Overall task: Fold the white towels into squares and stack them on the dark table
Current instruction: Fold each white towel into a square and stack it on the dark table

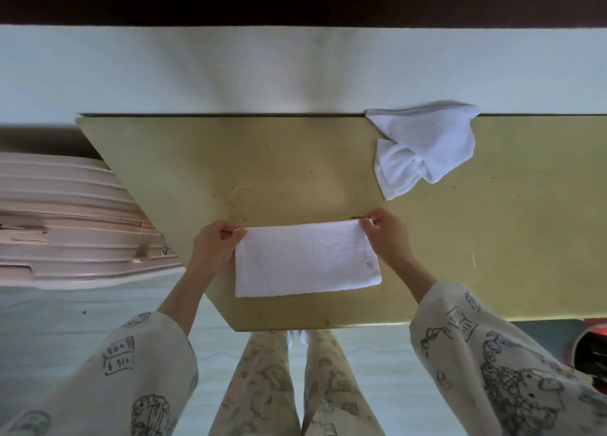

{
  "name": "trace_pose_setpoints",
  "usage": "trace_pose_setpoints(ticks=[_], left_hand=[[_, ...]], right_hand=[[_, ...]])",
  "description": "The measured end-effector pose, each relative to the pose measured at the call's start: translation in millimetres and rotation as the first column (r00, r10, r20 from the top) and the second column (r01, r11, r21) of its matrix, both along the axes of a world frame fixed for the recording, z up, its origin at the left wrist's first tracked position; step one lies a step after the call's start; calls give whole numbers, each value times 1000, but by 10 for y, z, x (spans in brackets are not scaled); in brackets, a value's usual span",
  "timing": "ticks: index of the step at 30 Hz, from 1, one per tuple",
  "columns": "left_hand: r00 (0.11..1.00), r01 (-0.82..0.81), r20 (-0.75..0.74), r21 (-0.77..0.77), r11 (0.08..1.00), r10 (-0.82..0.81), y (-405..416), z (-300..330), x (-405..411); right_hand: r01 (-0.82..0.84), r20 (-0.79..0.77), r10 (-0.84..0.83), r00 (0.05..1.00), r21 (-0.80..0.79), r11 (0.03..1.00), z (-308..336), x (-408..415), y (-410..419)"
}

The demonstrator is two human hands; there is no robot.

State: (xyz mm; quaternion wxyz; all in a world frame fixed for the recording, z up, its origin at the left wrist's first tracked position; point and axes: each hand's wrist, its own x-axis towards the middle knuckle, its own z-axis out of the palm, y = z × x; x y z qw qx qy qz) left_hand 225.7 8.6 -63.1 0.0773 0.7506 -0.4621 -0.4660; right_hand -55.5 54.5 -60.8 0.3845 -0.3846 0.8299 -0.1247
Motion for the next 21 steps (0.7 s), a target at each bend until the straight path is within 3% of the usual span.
trace_pose_setpoints(ticks=[21], left_hand=[[994,23,104,-47,999,-18,29,62,-119]], right_hand=[[-77,-110,70,991,-52,996,-25,92,12]])
